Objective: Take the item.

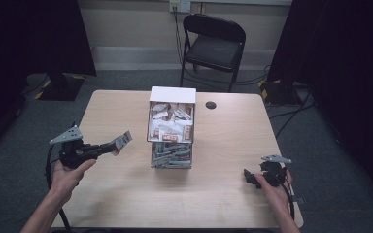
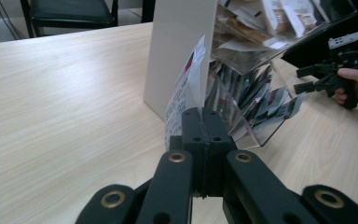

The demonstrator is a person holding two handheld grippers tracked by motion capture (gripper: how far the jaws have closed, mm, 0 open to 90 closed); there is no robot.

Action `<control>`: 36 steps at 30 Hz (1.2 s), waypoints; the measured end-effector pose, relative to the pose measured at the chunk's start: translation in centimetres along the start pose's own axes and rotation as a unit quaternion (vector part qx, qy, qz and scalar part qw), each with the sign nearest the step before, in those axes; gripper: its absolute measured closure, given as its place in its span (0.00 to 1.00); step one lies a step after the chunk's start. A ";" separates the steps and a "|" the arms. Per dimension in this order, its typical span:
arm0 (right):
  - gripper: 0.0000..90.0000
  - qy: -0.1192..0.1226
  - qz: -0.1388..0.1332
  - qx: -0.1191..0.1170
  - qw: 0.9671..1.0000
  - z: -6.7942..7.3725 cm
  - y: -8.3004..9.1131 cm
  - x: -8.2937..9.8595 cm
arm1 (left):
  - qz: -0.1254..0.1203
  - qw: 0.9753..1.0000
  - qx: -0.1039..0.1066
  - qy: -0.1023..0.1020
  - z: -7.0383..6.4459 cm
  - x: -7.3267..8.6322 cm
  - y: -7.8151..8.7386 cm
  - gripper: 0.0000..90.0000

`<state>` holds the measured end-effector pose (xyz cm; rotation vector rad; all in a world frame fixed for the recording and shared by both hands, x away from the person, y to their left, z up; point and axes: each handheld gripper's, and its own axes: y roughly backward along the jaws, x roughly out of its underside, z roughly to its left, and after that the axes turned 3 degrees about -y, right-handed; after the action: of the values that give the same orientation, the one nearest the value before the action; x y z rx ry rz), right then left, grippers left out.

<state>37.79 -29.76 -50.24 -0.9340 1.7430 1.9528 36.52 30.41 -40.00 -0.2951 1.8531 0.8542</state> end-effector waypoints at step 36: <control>0.00 0.001 0.000 0.000 1.000 0.0 -0.1 -0.1 | 0.040 0.997 -0.060 0.022 4.3 0.7 -3.6 1.00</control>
<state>37.90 -29.69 -50.25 -0.9357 1.7431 1.9530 41.25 30.88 -43.07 -0.3187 1.8687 1.0248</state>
